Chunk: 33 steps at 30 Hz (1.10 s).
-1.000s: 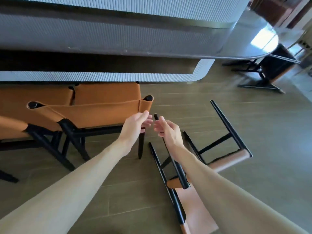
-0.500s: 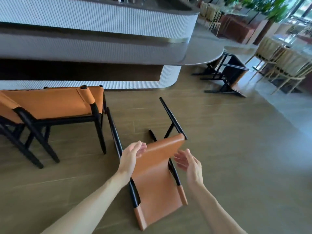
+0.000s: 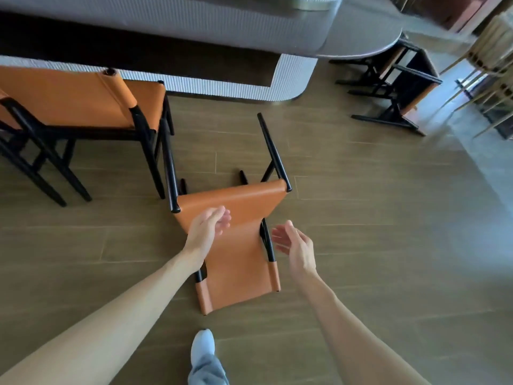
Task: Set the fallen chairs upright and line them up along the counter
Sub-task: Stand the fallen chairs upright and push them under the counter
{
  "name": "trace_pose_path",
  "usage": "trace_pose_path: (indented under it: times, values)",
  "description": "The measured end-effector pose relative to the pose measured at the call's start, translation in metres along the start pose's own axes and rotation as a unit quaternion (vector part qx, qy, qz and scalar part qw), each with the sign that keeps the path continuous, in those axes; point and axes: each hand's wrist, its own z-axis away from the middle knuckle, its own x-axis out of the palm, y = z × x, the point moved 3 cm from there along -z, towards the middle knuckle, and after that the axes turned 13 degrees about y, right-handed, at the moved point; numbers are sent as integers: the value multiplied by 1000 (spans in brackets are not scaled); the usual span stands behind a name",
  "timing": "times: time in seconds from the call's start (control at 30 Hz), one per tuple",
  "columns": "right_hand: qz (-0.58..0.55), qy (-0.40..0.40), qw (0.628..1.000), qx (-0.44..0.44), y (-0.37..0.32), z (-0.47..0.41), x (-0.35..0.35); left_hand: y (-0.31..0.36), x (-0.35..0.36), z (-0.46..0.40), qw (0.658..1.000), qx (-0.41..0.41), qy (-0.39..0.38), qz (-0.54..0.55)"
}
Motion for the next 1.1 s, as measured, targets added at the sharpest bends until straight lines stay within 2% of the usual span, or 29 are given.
trace_pose_path:
  times: [0.13, 0.23, 0.4, 0.53, 0.63, 0.77, 0.9, 1.0, 1.1]
  values:
    - [38, -23, 999, 10, 22, -28, -10, -51, 11, -8, 996, -65, 36, -45]
    - [48, -6, 997, 62, 51, -51, -24, -91, 22, 4, 989, -104, 42, -101]
    - [42, 10, 986, 162, 146, -110, -35, -182, 40, 11, 970, -167, 92, -150]
    - [91, -29, 970, 223, 239, -160, -33, -270, 65, 16, 943, -259, 204, -52]
    - [113, -45, 963, 242, 304, -191, -29, -340, 90, 19, 915, -317, 246, 27]
    - [126, -73, 955, 259, 404, -239, -10, -443, 120, 2, 880, -377, 264, 119]
    - [88, -64, 945, 308, 513, -286, 16, -541, 141, -44, 863, -390, 267, 177]
    - [57, -62, 939, 334, 584, -311, 30, -601, 149, -76, 860, -387, 257, 212]
    - [53, -67, 929, 360, 644, -332, 42, -660, 158, -101, 869, -390, 233, 198]
